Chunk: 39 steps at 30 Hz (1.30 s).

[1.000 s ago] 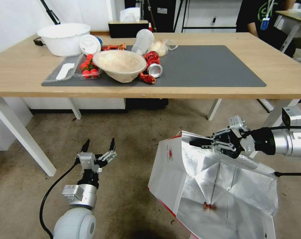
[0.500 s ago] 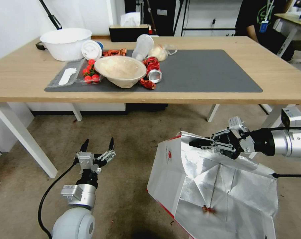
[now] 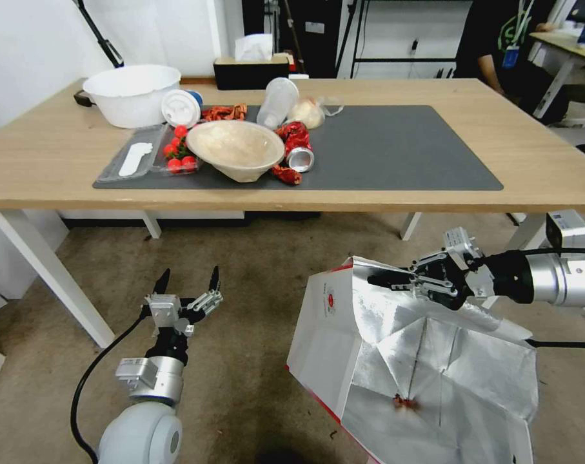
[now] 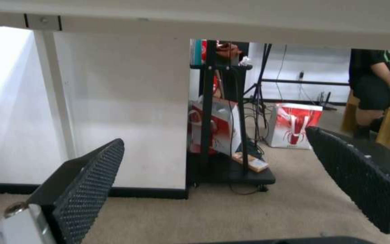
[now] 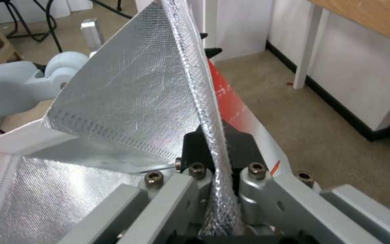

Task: Pick up the food delivery bag from the floor and place it on the table.

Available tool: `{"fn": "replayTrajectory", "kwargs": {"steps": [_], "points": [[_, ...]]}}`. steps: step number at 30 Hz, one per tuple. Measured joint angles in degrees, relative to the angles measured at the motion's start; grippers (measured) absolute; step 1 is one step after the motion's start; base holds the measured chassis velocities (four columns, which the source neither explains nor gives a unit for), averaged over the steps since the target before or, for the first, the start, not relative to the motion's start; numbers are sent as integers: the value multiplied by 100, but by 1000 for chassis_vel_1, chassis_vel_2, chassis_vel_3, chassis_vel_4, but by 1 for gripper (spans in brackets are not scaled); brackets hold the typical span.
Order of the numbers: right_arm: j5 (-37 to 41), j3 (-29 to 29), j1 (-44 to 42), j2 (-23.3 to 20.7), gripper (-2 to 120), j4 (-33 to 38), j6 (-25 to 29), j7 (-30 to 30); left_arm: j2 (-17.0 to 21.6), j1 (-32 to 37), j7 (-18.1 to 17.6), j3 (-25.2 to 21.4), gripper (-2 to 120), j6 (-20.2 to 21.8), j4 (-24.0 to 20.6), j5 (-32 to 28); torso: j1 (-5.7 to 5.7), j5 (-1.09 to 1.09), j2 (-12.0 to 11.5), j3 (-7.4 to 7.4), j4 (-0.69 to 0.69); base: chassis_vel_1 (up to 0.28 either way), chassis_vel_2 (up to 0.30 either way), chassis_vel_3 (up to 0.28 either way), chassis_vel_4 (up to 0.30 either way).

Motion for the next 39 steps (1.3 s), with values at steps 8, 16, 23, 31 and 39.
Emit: {"fn": "replayTrajectory", "kwargs": {"steps": [8,16,23,31,39], "points": [[-1,-3,-2,5,0,-13,2,-2,5,-16,0,-2,100,6,0,-8,59,0,170,110,0,0,0,0,0],[-2,-4,0,3,0,-36,6,-2,8,-38,0,2,100,10,18,-18,127,0,359,232,0,0,0,0,0],[-3,-4,0,5,0,-36,6,-2,11,-40,0,2,100,11,24,-20,164,0,449,288,0,0,0,0,0],[-4,-4,0,6,0,-37,6,-3,12,-40,0,2,100,11,24,-21,176,0,484,310,0,0,0,0,0],[-19,-4,-4,19,0,-44,10,-9,17,-18,0,1,100,8,24,-22,272,0,752,482,0,0,0,0,0]]}}
